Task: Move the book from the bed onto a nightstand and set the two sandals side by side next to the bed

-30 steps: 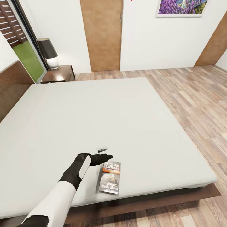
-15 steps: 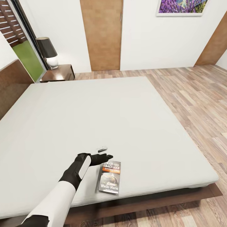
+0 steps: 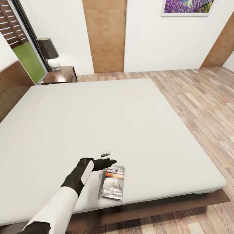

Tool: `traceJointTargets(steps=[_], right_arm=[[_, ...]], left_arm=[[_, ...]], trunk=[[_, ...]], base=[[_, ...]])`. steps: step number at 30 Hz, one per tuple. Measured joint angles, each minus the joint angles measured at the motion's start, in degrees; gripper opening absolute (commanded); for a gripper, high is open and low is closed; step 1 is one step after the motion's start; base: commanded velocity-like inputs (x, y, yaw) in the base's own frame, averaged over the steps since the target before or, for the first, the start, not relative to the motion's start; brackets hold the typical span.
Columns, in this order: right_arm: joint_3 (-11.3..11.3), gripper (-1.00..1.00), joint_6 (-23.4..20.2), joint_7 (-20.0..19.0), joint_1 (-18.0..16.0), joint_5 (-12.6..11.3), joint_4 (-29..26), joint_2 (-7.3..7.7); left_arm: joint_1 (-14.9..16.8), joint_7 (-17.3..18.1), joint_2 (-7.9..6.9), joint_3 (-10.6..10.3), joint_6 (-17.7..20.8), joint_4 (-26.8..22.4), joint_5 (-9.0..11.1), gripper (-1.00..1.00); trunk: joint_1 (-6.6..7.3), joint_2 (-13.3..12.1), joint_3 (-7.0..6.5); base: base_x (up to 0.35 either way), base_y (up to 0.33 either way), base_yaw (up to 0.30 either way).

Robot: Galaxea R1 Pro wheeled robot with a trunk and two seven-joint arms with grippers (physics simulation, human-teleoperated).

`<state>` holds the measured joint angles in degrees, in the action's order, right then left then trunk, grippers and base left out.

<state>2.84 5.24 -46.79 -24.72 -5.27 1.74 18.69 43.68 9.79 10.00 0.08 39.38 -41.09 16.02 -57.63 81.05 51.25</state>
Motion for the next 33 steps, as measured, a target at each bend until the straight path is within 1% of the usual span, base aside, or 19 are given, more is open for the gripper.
traceJointTargets(steps=[10, 18, 33], right_arm=[[0.0, 1.00, 0.0, 0.0, 0.0, 0.0, 0.0, 0.01], [0.0, 1.00, 0.0, 0.0, 0.0, 0.0, 0.0, 0.01], [0.0, 1.00, 0.0, 0.0, 0.0, 0.0, 0.0, 0.01]], left_arm=[[0.0, 0.0, 0.00, 0.0, 0.0, 0.0, 0.0, 1.00], [0.0, 0.0, 0.00, 0.0, 0.0, 0.0, 0.0, 1.00], [0.0, 0.0, 0.00, 0.0, 0.0, 0.0, 0.0, 1.00]], trunk=[[0.00, 0.0, 0.00], [-1.75, 3.2, 1.43], [-1.76, 3.2, 1.44]], base=[[0.000, 0.000, 0.000], [0.000, 0.000, 0.000], [0.000, 0.000, 0.000]])
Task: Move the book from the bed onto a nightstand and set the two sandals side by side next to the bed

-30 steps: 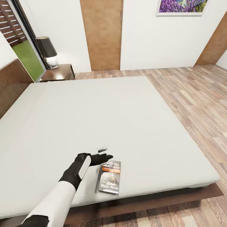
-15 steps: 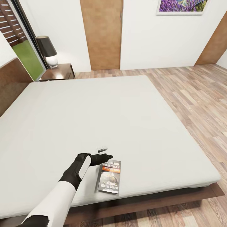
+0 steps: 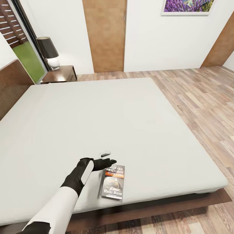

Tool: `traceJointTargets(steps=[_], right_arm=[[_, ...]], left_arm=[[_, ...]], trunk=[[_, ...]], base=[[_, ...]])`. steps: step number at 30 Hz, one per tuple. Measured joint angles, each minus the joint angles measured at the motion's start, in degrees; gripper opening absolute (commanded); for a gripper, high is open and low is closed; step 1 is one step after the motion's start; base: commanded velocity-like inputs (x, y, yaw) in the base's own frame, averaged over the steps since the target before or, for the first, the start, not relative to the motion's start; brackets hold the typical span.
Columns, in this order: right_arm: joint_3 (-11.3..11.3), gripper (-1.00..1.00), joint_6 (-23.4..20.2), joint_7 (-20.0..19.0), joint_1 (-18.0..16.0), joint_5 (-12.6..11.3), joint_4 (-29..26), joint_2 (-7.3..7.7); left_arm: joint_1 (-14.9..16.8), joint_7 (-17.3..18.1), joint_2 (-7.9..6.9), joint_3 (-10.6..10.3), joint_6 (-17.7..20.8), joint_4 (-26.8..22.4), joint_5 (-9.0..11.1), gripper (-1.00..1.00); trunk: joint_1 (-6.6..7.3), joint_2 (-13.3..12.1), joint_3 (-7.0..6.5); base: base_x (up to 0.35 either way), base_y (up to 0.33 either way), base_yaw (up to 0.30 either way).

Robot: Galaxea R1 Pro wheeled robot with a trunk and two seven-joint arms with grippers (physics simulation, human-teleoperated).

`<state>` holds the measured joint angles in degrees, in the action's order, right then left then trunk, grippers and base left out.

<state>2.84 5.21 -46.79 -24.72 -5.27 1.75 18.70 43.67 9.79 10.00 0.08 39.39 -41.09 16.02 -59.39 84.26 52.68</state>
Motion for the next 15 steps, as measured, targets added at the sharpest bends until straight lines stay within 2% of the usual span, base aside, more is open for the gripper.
traceJointTargets(steps=[9, 15], right_arm=[[0.0, 1.00, 0.0, 0.0, 0.0, 0.0, 0.0, 0.00], [0.0, 1.00, 0.0, 0.0, 0.0, 0.0, 0.0, 0.00]], left_arm=[[0.0, 0.0, 0.00, 0.0, 0.0, 0.0, 0.0, 1.00], [0.0, 0.0, 0.00, 0.0, 0.0, 0.0, 0.0, 1.00]], trunk=[[-1.97, 3.6, 1.61], [-1.98, 3.6, 1.62]], base=[[0.000, 0.000, 0.000], [0.000, 0.000, 0.000]])
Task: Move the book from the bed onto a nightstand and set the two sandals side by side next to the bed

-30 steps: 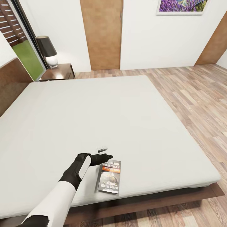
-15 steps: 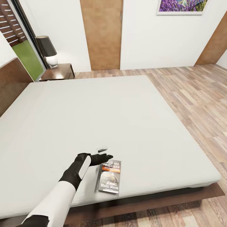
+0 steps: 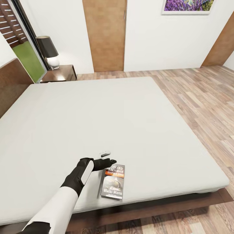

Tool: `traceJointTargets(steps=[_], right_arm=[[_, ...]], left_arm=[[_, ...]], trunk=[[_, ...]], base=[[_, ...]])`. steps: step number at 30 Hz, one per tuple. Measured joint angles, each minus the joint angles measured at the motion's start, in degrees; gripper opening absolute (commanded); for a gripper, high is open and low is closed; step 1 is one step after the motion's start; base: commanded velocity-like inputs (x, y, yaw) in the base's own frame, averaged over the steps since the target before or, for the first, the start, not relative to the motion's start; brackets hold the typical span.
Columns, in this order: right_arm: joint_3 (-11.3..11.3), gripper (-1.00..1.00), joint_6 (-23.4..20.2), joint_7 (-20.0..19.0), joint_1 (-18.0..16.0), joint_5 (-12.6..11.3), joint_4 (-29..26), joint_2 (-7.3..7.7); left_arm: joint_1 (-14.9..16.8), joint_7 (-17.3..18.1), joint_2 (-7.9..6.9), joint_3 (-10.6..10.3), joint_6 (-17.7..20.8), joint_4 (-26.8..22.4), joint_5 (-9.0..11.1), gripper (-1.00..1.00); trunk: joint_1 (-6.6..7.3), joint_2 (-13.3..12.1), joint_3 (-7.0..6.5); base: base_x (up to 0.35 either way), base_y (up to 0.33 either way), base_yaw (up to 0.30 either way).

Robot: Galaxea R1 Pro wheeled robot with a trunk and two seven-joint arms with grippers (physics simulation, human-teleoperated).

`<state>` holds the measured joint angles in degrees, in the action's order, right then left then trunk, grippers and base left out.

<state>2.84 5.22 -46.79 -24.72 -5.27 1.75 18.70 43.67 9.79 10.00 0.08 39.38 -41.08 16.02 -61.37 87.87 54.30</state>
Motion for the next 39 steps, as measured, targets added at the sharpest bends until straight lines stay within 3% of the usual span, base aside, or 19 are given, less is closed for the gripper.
traceJointTargets(steps=[3, 9, 29, 35, 39], right_arm=[[0.0, 1.00, 0.0, 0.0, 0.0, 0.0, 0.0, 0.00], [0.0, 1.00, 0.0, 0.0, 0.0, 0.0, 0.0, -0.05], [0.0, 1.00, 0.0, 0.0, 0.0, 0.0, 0.0, -0.09], [0.0, 1.00, 0.0, 0.0, 0.0, 0.0, 0.0, -0.09], [0.0, 1.00, 0.0, 0.0, 0.0, 0.0, 0.0, -0.09]], left_arm=[[0.0, 0.0, 0.00, 0.0, 0.0, 0.0, 0.0, 1.00], [0.0, 0.0, 0.00, 0.0, 0.0, 0.0, 0.0, 1.00], [0.0, 0.0, 0.00, 0.0, 0.0, 0.0, 0.0, 1.00], [0.0, 0.0, 0.00, 0.0, 0.0, 0.0, -0.1, 1.00], [0.0, 0.0, 0.00, 0.0, 0.0, 0.0, -0.1, 1.00]], trunk=[[0.00, 0.0, 0.00], [-1.31, 2.4, 1.07], [-1.32, 2.4, 1.08], [-2.63, 4.8, 2.15], [-2.63, 4.8, 2.15]], base=[[0.000, 0.000, 0.000], [0.000, 0.000, 0.000], [0.000, 0.000, 0.000], [0.000, 0.000, 0.000], [0.000, 0.000, 0.000]])
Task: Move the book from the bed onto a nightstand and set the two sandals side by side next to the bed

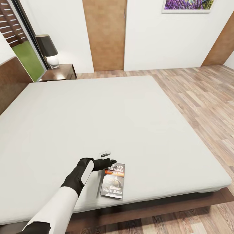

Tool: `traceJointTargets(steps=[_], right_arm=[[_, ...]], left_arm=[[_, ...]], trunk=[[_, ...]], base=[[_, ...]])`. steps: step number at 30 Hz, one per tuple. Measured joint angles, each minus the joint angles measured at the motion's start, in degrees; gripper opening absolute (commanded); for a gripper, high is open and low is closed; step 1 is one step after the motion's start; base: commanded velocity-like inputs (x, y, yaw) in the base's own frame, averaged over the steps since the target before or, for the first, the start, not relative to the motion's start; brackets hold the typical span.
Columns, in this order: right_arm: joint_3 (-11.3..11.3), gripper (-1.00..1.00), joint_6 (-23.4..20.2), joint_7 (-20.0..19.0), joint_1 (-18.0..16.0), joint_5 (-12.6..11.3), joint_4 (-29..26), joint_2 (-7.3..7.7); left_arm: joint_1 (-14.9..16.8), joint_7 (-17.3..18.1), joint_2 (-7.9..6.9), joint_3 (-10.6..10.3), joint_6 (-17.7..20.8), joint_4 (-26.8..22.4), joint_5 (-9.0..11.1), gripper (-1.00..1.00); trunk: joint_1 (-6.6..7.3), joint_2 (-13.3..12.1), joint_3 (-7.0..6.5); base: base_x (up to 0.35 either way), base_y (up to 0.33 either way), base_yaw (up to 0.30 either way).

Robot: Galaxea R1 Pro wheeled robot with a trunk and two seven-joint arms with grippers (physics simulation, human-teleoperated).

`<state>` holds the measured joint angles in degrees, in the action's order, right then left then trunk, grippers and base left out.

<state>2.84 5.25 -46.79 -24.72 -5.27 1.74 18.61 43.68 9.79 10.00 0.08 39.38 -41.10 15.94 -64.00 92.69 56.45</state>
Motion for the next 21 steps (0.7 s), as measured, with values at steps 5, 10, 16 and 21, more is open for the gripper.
traceJointTargets(steps=[5, 10, 16, 21], right_arm=[[0.0, 1.00, 0.0, 0.0, 0.0, 0.0, 0.0, 0.00], [0.0, 1.00, 0.0, 0.0, 0.0, 0.0, 0.0, 0.00], [0.0, 1.00, 0.0, 0.0, 0.0, 0.0, 0.0, 0.00], [0.0, 1.00, 0.0, 0.0, 0.0, 0.0, 0.0, 0.00]], left_arm=[[0.0, 0.0, 0.00, 0.0, 0.0, 0.0, 0.0, 1.00], [0.0, 0.0, 0.00, 0.0, 0.0, 0.0, 0.0, 1.00], [0.0, 0.0, 0.00, 0.0, 0.0, 0.0, 0.1, 1.00], [0.0, 0.0, 0.00, 0.0, 0.0, 0.0, 0.1, 1.00]], trunk=[[0.00, 0.0, 0.00], [0.00, 0.0, 0.00], [0.00, 0.0, 0.00], [0.00, 0.0, 0.00]], base=[[0.000, 0.000, 0.000], [0.000, 0.000, 0.000], [0.000, 0.000, 0.000], [0.000, 0.000, 0.000]])
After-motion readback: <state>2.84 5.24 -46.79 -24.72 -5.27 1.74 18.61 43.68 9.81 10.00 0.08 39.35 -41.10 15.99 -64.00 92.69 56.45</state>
